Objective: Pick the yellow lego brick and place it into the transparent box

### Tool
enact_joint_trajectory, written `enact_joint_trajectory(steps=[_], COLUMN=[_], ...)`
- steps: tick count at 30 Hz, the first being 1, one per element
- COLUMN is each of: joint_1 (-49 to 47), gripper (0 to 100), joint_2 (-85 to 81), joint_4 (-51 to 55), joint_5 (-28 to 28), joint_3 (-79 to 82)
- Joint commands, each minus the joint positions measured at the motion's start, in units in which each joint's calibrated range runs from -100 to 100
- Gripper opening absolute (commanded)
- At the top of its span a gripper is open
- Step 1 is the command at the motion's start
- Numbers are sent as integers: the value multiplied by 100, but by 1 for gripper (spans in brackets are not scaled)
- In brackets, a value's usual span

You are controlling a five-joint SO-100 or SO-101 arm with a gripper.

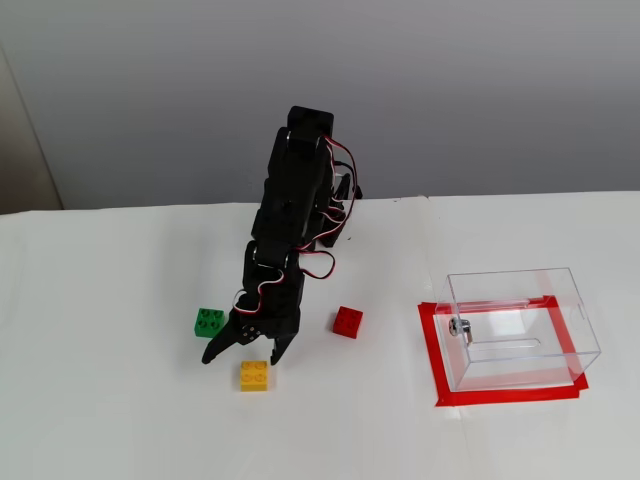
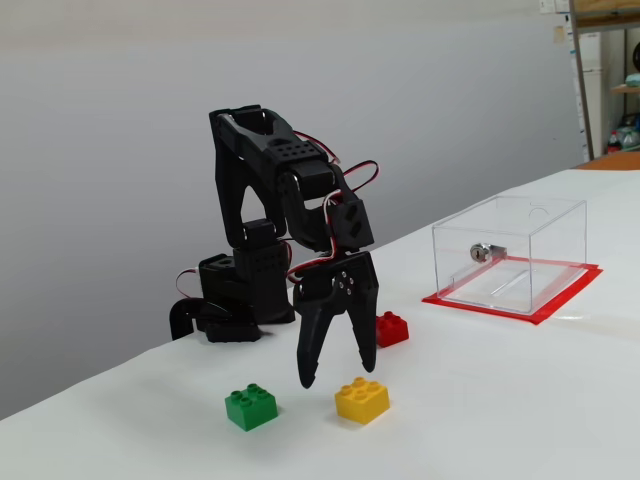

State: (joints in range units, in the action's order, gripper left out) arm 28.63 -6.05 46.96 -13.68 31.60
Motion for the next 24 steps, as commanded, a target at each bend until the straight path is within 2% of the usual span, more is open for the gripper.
enact_joint_trajectory(steps=[1,24], joint_1=[91,91], gripper=[45,45], joint_2=[-11,957], joint_4=[4,30], joint_5=[-15,-10], joint_3=[-158,-872])
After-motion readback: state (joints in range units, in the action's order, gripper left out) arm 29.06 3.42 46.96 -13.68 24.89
